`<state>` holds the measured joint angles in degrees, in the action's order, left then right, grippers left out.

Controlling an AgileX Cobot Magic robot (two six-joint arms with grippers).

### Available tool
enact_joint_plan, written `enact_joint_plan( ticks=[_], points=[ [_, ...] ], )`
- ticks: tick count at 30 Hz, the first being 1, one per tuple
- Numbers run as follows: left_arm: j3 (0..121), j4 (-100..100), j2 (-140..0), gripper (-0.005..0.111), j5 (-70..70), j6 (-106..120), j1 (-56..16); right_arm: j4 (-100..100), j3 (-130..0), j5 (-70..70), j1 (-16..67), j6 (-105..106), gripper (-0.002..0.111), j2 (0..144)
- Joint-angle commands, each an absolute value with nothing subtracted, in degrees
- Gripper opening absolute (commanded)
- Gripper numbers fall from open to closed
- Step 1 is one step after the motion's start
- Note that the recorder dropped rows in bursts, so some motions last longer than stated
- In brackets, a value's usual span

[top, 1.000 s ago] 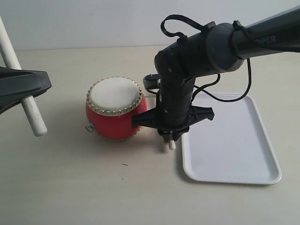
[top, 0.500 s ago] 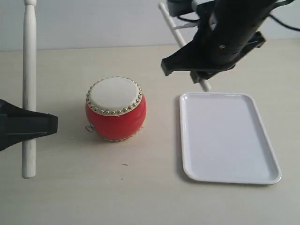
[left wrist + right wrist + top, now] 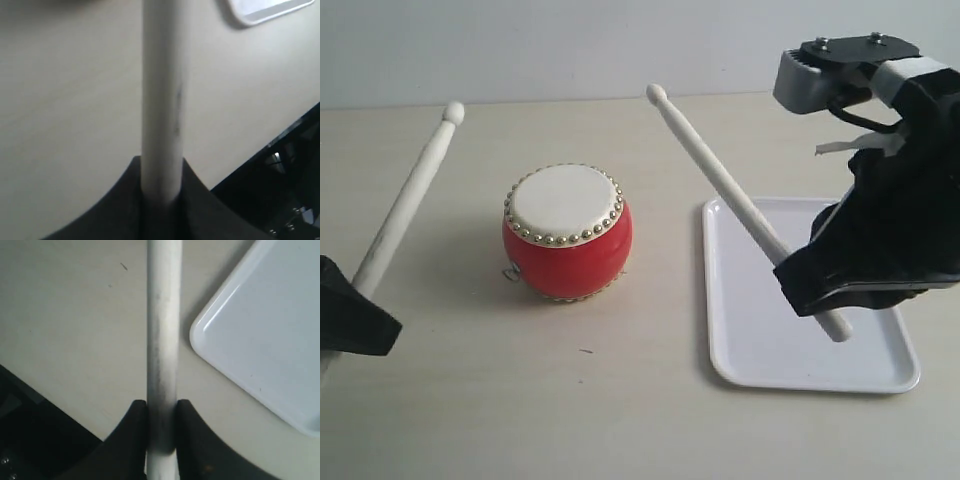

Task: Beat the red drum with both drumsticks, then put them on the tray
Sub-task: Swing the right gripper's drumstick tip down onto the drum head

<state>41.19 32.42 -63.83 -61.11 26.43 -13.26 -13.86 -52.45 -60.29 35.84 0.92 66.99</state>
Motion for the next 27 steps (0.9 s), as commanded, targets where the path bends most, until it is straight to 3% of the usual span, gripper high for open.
enact_joint_plan(
  ticks=[1,7,14,27],
  points=[
    [44.9,21.1,-65.3,0.000,-64.5,17.8,-13.3,-12.8,-52.3,-60.5,35.7,4.1,0.000,66.6],
    [45.9,10.1,-65.4,0.000,-66.5,9.7,-13.5,-15.7,-52.4,-63.6,35.7,10.1,0.000,70.8],
    [46.0,5.9,-70.5,0.000,-67.1,6.8,-19.4,-15.7,-52.9,-64.7,35.7,12.3,0.000,76.7],
    [49.4,4.7,-76.5,0.000,-61.9,7.9,-21.2,-11.6,-72.2,-70.0,37.0,7.4,0.000,87.8]
  ],
)
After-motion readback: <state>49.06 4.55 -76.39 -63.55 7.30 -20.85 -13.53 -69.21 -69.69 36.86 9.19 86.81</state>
